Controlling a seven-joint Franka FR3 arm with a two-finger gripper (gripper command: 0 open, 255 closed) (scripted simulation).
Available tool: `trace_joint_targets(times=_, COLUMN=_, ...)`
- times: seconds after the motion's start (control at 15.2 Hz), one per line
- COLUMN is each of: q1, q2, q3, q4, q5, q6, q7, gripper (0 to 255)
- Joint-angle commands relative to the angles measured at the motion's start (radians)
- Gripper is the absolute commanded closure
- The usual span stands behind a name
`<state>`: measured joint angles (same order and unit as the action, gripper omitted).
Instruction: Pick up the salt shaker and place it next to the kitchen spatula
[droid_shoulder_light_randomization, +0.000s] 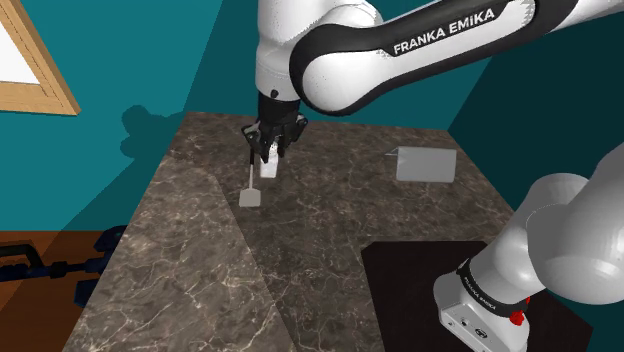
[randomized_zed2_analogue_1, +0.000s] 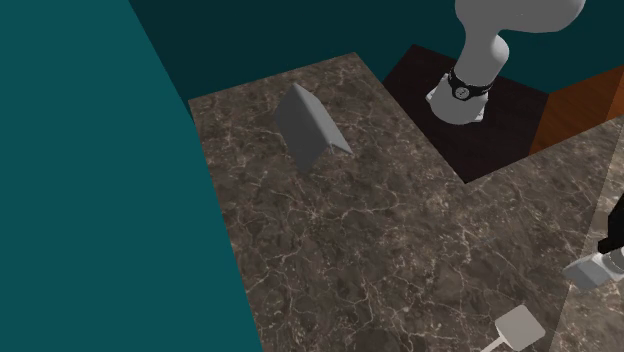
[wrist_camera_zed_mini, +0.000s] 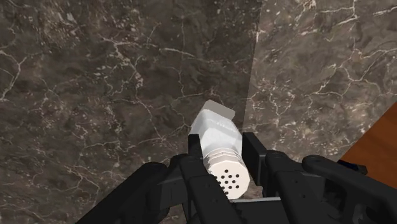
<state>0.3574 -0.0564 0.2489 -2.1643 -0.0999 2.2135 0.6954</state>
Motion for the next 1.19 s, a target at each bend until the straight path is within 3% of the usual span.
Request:
trace_joint_targets(times=0.0, q1=0.003, q2=0.012, q3=0.004, q4=-0.009, q5=-0.006, q6=0.02, q7=0.013, gripper=255)
trace_joint_targets(times=1.12, q1=0.003, q2=0.141, q3=0.0, q4=-0.107, q5=-0.081, q6=0.238, q7=0.08, gripper=255)
